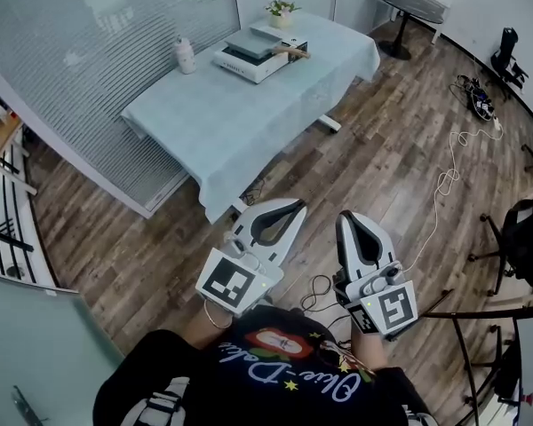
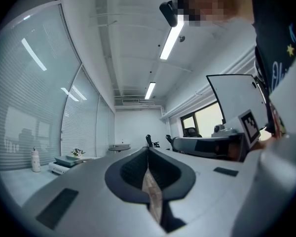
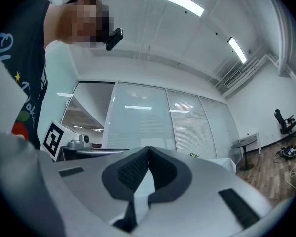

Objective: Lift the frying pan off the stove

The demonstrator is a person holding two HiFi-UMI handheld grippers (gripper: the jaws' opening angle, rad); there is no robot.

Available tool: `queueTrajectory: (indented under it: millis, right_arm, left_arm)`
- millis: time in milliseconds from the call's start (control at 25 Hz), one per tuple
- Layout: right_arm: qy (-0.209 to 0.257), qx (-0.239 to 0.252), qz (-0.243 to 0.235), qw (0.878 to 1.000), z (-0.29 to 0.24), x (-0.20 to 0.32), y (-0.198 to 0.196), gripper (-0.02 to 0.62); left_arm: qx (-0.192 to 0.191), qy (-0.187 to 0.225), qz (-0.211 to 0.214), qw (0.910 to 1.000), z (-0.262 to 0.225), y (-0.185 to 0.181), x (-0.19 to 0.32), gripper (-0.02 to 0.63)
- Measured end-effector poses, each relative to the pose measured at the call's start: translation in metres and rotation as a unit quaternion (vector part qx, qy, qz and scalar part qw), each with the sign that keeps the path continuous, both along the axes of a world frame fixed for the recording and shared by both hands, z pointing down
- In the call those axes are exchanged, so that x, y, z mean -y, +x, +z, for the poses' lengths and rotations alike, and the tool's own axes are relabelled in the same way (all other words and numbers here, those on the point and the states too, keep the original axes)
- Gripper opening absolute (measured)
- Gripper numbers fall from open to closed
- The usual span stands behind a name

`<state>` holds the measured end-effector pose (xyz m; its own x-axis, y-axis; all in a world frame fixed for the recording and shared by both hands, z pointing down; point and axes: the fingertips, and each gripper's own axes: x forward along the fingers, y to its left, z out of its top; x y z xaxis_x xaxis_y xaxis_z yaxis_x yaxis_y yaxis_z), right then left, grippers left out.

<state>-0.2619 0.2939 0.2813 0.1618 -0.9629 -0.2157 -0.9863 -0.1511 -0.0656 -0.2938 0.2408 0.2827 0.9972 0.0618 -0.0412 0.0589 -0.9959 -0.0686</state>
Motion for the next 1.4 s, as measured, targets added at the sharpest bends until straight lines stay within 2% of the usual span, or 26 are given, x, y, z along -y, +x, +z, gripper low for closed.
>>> queueTrajectory:
  millis: [200,400,800,1160,1400]
  right_arm:
    - [-0.004,0.002,-0.007,1.0,0.002,-0.018,0.0,0.002]
    - [-0.011,0.012,0.011,1.0,0.015,-0.048,0.005,0.002]
    - [-0.02,0.021,0.026,0.999,0.028,-0.063,0.021,0.002]
    - [-0.03,0.01,0.055,0.998,0.025,-0.034,0.074,0.002]
    - [-0.039,0.015,0.069,0.997,0.031,-0.003,0.123,0.0]
  left_arm:
    - [0.005,-0.005,0.003,1.0,0.004,0.006,-0.019,0.005]
    - [0.013,-0.015,0.01,0.9997,0.015,0.006,-0.042,0.003]
    - [0.016,-0.013,0.027,0.9994,0.025,0.031,-0.047,0.004]
    - [-0.002,-0.022,0.053,0.9983,0.022,0.088,-0.012,0.004]
    - [0.003,-0.021,0.064,0.9977,0.032,0.138,0.021,0.005]
